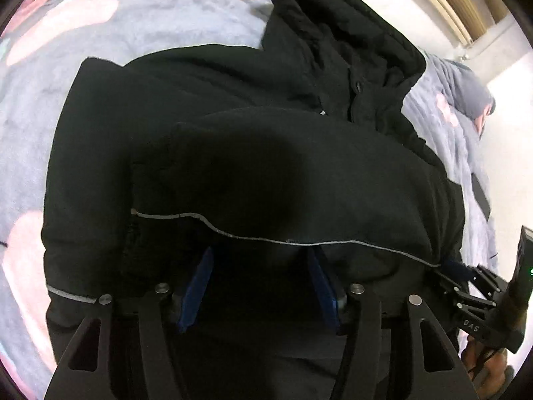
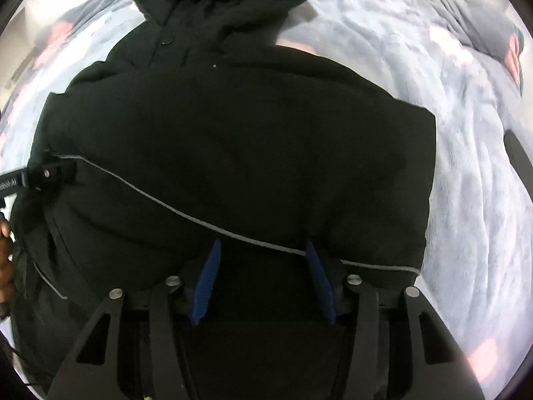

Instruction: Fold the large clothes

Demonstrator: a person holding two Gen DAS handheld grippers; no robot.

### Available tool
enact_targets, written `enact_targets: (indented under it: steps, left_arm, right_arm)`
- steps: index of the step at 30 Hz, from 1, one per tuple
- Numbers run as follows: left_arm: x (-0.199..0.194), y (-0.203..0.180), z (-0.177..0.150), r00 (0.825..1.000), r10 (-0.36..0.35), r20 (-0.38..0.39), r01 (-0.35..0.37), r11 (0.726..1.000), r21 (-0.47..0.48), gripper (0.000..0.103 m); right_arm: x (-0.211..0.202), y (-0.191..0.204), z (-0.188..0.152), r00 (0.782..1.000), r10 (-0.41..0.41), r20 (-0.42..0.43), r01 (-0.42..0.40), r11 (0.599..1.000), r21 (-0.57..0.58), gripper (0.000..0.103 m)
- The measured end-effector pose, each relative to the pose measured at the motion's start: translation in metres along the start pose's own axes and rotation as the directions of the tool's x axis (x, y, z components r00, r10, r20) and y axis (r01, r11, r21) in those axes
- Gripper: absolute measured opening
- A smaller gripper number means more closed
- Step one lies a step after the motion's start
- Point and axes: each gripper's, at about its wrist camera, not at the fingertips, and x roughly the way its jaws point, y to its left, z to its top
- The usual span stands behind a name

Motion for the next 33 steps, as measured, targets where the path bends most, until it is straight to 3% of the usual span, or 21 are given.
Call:
enact_targets:
  steps: [5,7,10,13,16,21,25,29,30,31,32,33]
  left_arm:
    - [-0.004,-0.013,-0.003,0.999,0.048,-0.019,-0.047,0.999,0.018,0.060]
    - [-0.021,-0.020,-0.002,1.000,0.002,-0.018,-0.001,1.000,0.024,0.060]
    - [-0.063,-0.029,0.014,0.996,-0.064,0.057,0.059,0.995,0.075,0.060]
    - [-0.087,-0.042,0.052,0.989,-0.061,0.131,0.045,0.991,0.125,0.060]
    - [-0.093,-0.046,0.105,0.978,-0.052,0.204,0.020,0.988,0.154,0.060]
    - [-0.065,-0.038,0.184,0.965,-0.004,0.262,-0.024,0.994,0.104,0.060]
    - [-0.019,-0.027,0.225,0.975,0.012,0.222,-0.022,0.999,0.043,0.060]
    - [0.032,-0.023,0.259,0.989,0.044,0.144,-0.045,0.999,0.005,0.060]
    - [0.039,-0.019,0.262,0.988,0.051,0.149,-0.050,0.999,-0.006,0.055]
    - [0.042,-0.014,0.263,0.987,0.041,0.158,-0.038,0.999,-0.022,0.024]
    - [0.042,-0.004,0.266,0.987,-0.016,0.158,0.024,0.999,-0.048,0.009]
    - [0.038,0.006,0.265,0.981,-0.076,0.177,0.091,0.993,-0.078,0.009]
  right_arm:
    - [0.006,0.009,-0.001,0.999,-0.053,-0.002,0.053,0.998,-0.034,0.054]
    - [0.012,0.014,0.009,0.998,-0.057,-0.029,0.056,0.998,-0.033,0.054]
    - [-0.001,0.012,0.029,0.998,-0.011,-0.065,0.010,1.000,-0.017,0.054]
    - [-0.037,0.003,0.063,0.998,0.031,0.061,-0.032,0.999,0.013,0.054]
    - [-0.059,-0.017,0.109,0.982,0.044,0.183,-0.063,0.993,0.099,0.054]
    - [-0.048,-0.041,0.200,0.959,0.068,0.275,-0.139,0.960,0.245,0.056]
    - [-0.013,-0.052,0.256,0.961,0.092,0.262,-0.176,0.931,0.320,0.057]
    - [0.034,-0.057,0.282,0.977,0.145,0.155,-0.193,0.911,0.365,0.058]
    - [0.044,-0.058,0.286,0.979,0.152,0.138,-0.193,0.909,0.369,0.051]
    - [0.048,-0.059,0.284,0.980,0.147,0.133,-0.186,0.913,0.364,0.037]
    - [0.050,-0.059,0.286,0.979,0.149,0.138,-0.189,0.918,0.349,0.014]
    - [0.046,-0.061,0.287,0.972,0.163,0.169,-0.212,0.921,0.327,0.013]
